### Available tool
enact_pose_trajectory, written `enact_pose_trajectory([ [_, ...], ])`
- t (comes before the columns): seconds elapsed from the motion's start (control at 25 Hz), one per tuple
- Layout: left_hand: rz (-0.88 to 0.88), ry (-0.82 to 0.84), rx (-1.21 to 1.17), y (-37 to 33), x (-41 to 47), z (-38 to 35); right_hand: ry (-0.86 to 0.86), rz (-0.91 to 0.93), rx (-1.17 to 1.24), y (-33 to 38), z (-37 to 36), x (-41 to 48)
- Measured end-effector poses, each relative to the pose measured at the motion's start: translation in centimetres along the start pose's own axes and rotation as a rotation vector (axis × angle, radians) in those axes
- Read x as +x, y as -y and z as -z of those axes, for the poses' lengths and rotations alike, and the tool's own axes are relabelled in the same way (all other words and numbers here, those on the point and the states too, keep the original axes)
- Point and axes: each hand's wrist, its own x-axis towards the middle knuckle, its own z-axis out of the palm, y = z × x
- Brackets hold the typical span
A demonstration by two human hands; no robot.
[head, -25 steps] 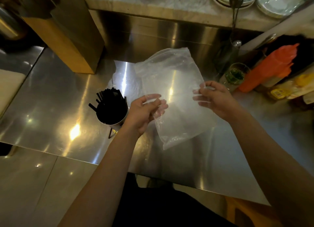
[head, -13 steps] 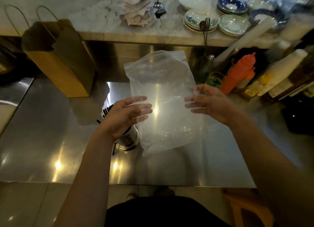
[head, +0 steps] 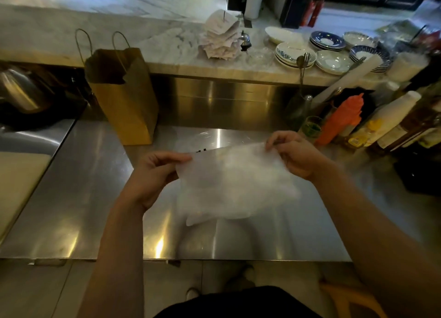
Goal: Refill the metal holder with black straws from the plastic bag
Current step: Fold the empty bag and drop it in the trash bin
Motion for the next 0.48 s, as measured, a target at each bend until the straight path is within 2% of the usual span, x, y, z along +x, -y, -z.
enact_pose_trajectory([
  [0.16,-0.083,-0.030,0.024,-0.6,-1.9,1.6,0.001,0.015,-0.004,-0.1,-2.2,-0.2],
  [0.36,0.142,-0.131,-0.152,-0.8,-2.4,1.9,-0.023,0.069,-0.001,0.0,-3.8,-0.6],
  [0.48,0.154,-0.010,-0.168,0.2,-2.9,1.9,-0.079,0.114,0.006,0.6,-4.6,-0.6],
])
